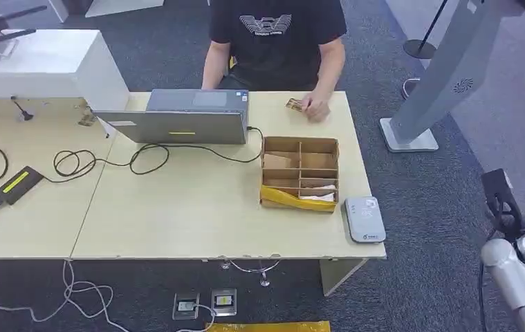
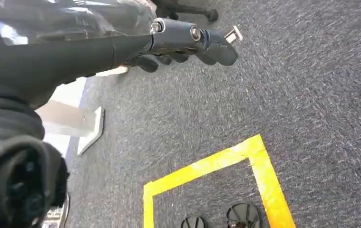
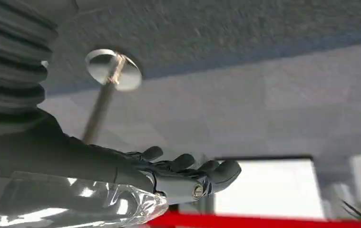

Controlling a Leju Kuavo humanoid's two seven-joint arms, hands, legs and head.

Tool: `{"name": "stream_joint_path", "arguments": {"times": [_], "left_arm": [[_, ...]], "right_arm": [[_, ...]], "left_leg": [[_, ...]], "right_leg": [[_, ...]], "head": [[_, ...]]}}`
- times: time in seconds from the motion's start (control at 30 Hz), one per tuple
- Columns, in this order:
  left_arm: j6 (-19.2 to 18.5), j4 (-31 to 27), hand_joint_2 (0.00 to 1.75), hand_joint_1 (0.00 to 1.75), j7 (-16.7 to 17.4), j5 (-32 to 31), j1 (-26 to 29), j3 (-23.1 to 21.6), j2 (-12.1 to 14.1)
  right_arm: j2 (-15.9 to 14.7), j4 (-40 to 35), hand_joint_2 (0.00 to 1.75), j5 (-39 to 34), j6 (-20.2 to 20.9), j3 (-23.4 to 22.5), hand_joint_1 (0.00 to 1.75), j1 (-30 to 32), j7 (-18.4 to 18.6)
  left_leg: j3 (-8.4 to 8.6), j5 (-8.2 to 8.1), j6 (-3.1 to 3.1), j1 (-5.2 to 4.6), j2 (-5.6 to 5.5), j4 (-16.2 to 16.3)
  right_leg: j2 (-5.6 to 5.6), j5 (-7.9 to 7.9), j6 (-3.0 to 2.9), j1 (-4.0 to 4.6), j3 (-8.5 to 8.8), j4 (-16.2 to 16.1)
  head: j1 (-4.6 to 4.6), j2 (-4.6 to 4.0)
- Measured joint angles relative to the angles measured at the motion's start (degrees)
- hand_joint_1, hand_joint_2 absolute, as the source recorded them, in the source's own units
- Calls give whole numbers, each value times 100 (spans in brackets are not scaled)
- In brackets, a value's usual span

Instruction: Pass the card to the sensor for recognition and then transmit it.

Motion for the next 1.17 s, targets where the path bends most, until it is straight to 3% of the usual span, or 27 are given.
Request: {"name": "stream_joint_path", "arguments": {"times": [0.07, 0.13, 0.2, 0.33, 0.37, 0.43, 0.6, 0.83, 1.03, 1.17], "left_arm": [[0, 0, 0, 0, 0, 11, 1, 2, 0], [-2, 0, 0, 0, -76, 52, -11, 57, 0], [-2, 0, 0, 0, -212, 109, -22, 153, -6], [-2, 0, 0, 0, -380, 31, -72, 312, -24], [-2, -2, 0, 0, -380, 0, -99, 339, -26], [-2, -2, 0, 0, -380, -33, -114, 400, -26], [-2, -9, 0, 0, -277, -271, -199, 542, -31], [-74, -308, 0, 0, 92, -442, -190, 743, -105], [-76, -448, 0, 0, 92, -448, -187, 813, -140], [-20, -498, 0, 0, -48, -398, -185, 848, -151]], "right_arm": [[-13, 28, 0, -413, -61, -170, 0, 191, -68], [-2, 41, 0, -1049, -124, -420, 0, 547, -409], [72, 171, 0, -2041, -197, -733, 0, 890, -1141], [396, 958, 0, -4008, -247, -1531, 0, 1415, -3350], [494, 1209, 0, -4304, -251, -1762, 0, 1544, -3710], [653, 1499, 0, -4479, -253, -2075, 0, 1761, -4037], [927, 2147, 0, -4887, -315, -2802, 0, 1998, -4096], [1671, 2904, 0, -5264, -918, -3789, 0, 2234, -4037], [2072, 3241, 0, -5177, -962, -4260, 0, 2274, -3947], [2328, 3451, 0, -4608, -968, -4585, 0, 2293, -3840]], "left_leg": [[2, -2, -2, 1, 5, 0], [8, -6, 1, 8, -1, 0], [3, -6, 1, 8, -15, -1], [7, -10, -3, 12, -16, 0], [2, -11, -3, 12, -22, -1], [0, -12, -6, 12, -13, -2], [15, -19, -6, 13, 24, -2], [18, -20, -7, 19, 46, -4], [20, -19, -7, 19, 51, -4], [23, -19, -7, 19, 50, -4]], "right_leg": [[2, 0, 0, 1, -3, 0], [-2, -5, -2, 8, 6, -4], [-25, -11, 0, 7, 7, -4], [-21, -15, -2, 11, 6, -5], [-31, -17, 0, 11, 9, -5], [-23, -17, -1, 10, 3, -4], [20, -17, -1, 12, 5, -4], [39, -16, -2, 19, 6, -3], [40, -14, -3, 18, 7, -3], [43, -14, -3, 18, 9, -3]], "head": [[0, 0], [4, 0], [2, 0], [4, -2], [4, -2], [0, 0], [7, -2], [4, 0], [2, 0], [0, -2]]}}
